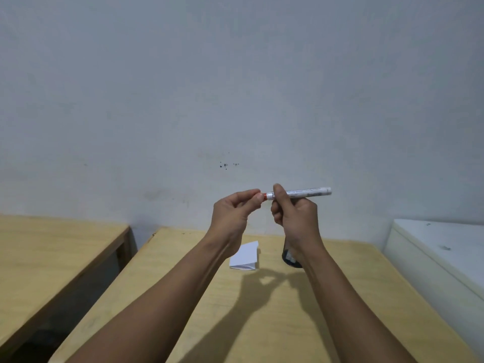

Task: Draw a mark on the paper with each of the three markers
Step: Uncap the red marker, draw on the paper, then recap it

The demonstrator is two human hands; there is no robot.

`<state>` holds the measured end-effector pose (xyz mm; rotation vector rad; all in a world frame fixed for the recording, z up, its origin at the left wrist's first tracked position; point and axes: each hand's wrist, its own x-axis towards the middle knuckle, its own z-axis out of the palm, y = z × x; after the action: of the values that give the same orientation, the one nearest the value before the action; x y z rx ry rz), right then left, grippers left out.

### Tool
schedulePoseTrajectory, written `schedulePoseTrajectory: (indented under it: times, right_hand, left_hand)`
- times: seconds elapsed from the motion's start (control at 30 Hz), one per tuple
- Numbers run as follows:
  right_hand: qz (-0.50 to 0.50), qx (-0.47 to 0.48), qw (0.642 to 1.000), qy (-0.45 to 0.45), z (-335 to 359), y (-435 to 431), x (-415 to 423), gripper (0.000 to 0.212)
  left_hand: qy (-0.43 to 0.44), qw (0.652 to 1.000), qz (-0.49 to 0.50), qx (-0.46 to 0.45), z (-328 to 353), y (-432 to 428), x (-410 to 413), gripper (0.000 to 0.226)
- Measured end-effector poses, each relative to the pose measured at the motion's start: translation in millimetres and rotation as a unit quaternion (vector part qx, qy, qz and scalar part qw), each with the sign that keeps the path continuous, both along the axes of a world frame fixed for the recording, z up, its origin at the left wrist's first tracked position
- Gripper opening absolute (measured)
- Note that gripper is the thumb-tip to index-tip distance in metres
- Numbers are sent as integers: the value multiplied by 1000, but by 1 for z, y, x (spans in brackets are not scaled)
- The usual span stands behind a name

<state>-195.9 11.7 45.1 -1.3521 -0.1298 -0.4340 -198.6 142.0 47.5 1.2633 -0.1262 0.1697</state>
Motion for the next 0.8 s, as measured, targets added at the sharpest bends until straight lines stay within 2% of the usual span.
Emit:
schedulePoseTrajectory:
  times: [0.1, 0.17, 0.23, 0.27, 0.3, 0.37, 0.43, 0.53, 0.6, 0.67, 0.73, 0.8]
  right_hand:
    - [22, -10, 999, 38, 1, -7, -1, 34]
    - [-5, 3, 998, 63, 4, -14, 0, 40]
    - [-84, 13, 994, 66, 6, -27, 4, 65]
    - [-130, -20, 990, 55, 5, -35, 6, 77]
    - [-166, -80, 982, 36, 2, -44, 7, 80]
    - [-176, -217, 960, -8, -3, -59, 9, 57]
    - [-138, -323, 936, -21, -5, -67, 12, 30]
    - [-125, -415, 900, -36, -4, -75, 21, 17]
    - [-135, -410, 901, -36, -8, -84, 34, 12]
    - [-151, -364, 919, -24, -11, -95, 48, 16]
    - [-175, -334, 926, -8, -14, -107, 61, 29]
    - [-181, -331, 926, 8, -20, -116, 71, 49]
  left_hand:
    - [-39, 998, 32, 36, -3, -2, 2, 22]
    - [-70, 994, 61, 51, 0, -3, 5, 16]
    - [-95, 991, 81, 56, 5, -4, 10, 17]
    - [-102, 989, 89, 61, 6, -4, 13, 20]
    - [-108, 987, 96, 69, 8, -4, 15, 21]
    - [-128, 978, 118, 112, 10, -8, 21, 20]
    - [-156, 963, 130, 175, 11, -17, 30, 17]
    - [-181, 944, 116, 249, 10, -38, 51, 18]
    - [-184, 940, 100, 270, 12, -55, 66, 28]
    - [-185, 927, 95, 312, 13, -68, 83, 35]
    - [-183, 887, 106, 410, 10, -79, 101, 34]
    - [-184, 833, 102, 512, 3, -88, 118, 34]
